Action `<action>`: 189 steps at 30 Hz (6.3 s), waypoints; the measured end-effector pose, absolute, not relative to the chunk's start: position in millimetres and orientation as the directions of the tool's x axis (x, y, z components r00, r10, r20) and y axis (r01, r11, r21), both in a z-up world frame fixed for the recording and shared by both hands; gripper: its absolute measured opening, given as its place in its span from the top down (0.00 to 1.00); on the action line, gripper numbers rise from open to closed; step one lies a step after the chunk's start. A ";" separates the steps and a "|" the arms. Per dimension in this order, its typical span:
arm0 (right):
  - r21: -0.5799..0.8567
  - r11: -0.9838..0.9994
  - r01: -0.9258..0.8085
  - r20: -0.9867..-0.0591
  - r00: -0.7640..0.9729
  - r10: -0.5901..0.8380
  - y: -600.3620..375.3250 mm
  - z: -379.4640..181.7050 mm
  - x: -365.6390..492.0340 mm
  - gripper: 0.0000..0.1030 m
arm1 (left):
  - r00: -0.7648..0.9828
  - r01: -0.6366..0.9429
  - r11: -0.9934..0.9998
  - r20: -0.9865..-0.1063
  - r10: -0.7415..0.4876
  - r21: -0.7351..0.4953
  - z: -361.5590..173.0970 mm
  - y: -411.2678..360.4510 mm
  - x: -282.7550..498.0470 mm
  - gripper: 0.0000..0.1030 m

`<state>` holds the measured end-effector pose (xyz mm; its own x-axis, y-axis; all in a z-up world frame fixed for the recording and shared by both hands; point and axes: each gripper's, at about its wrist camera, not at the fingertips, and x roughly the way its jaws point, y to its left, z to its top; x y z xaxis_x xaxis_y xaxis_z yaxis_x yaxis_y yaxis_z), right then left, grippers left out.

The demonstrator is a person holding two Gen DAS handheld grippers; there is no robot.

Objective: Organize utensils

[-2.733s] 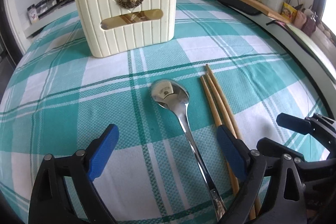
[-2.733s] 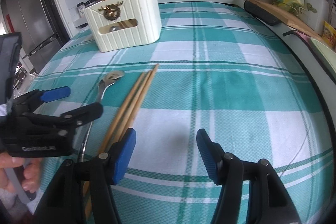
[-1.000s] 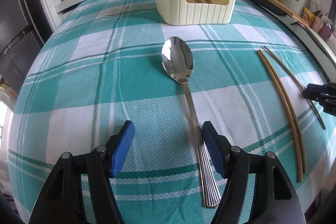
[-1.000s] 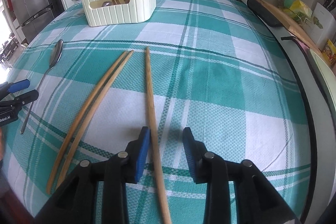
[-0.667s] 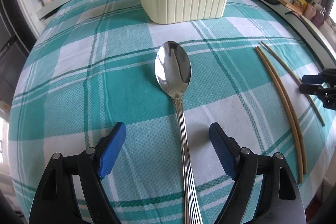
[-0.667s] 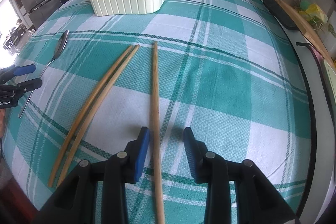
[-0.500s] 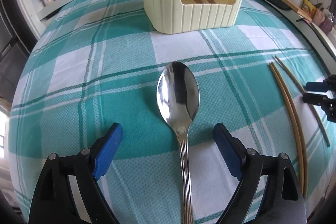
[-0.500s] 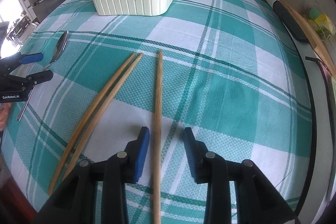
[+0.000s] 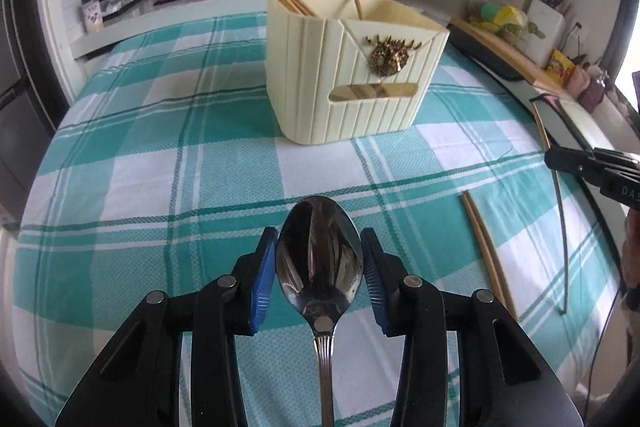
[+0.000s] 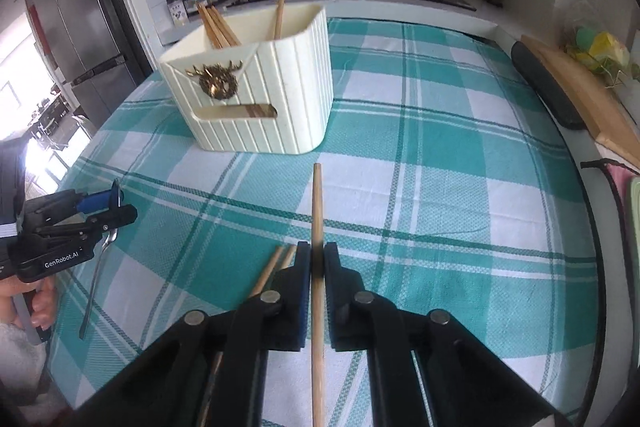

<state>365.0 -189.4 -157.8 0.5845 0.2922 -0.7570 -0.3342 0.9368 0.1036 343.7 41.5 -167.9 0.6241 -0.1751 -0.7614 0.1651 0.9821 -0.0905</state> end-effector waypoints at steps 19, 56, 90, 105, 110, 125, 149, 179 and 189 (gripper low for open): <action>0.183 0.925 -0.332 -0.556 0.741 0.376 -212.6 -82.7 275.7 0.93 | 0.744 0.184 0.983 -0.654 -0.140 -0.001 -101.5 21.2 272.8 0.60; 0.028 0.900 -0.435 -0.216 0.876 0.431 -150.3 40.1 389.2 0.93 | 0.906 0.252 0.939 -0.285 -0.314 -0.233 85.8 60.6 395.5 0.60; 0.000 0.914 -0.406 -0.696 0.656 0.292 -176.9 -106.6 379.8 0.55 | 0.548 0.214 0.972 -0.812 -0.200 -0.095 -130.3 43.0 358.2 0.16; -0.015 0.981 -0.192 -0.774 0.624 0.110 -208.4 -238.8 265.8 0.55 | 0.570 0.154 0.984 -0.806 -0.160 -0.086 -226.8 -10.7 299.5 0.16; -0.028 0.983 -0.182 -0.761 0.641 0.097 -203.7 -244.7 269.0 0.55 | 0.584 0.147 0.989 -0.805 -0.105 -0.022 -231.6 -15.6 299.3 0.07; -0.033 0.986 -0.166 -0.748 0.658 0.086 -202.5 -247.1 269.7 0.55 | 0.566 0.167 0.986 -0.820 -0.085 0.013 -236.2 -22.2 301.5 0.00; -0.037 0.985 -0.166 -0.748 0.659 0.083 -202.4 -247.6 269.6 0.55 | 0.566 0.165 0.986 -0.820 -0.084 0.013 -236.4 -22.2 301.7 0.00; 0.000 0.987 -0.162 -0.745 0.658 0.108 -206.8 -247.5 270.0 0.55 | 0.581 0.250 0.966 -0.809 -0.093 0.069 -231.2 -87.8 307.5 0.39; 0.114 0.983 -0.144 -0.740 0.648 0.181 -221.0 -245.2 270.3 0.55 | 0.580 0.213 0.977 -0.804 -0.129 -0.003 -221.9 -57.8 299.7 0.95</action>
<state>270.3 -221.0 -245.2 0.6481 0.1807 -0.7398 -0.1438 0.9830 0.1141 299.7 -57.8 -221.9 0.5800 -0.1290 -0.8044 0.2131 0.9770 -0.0030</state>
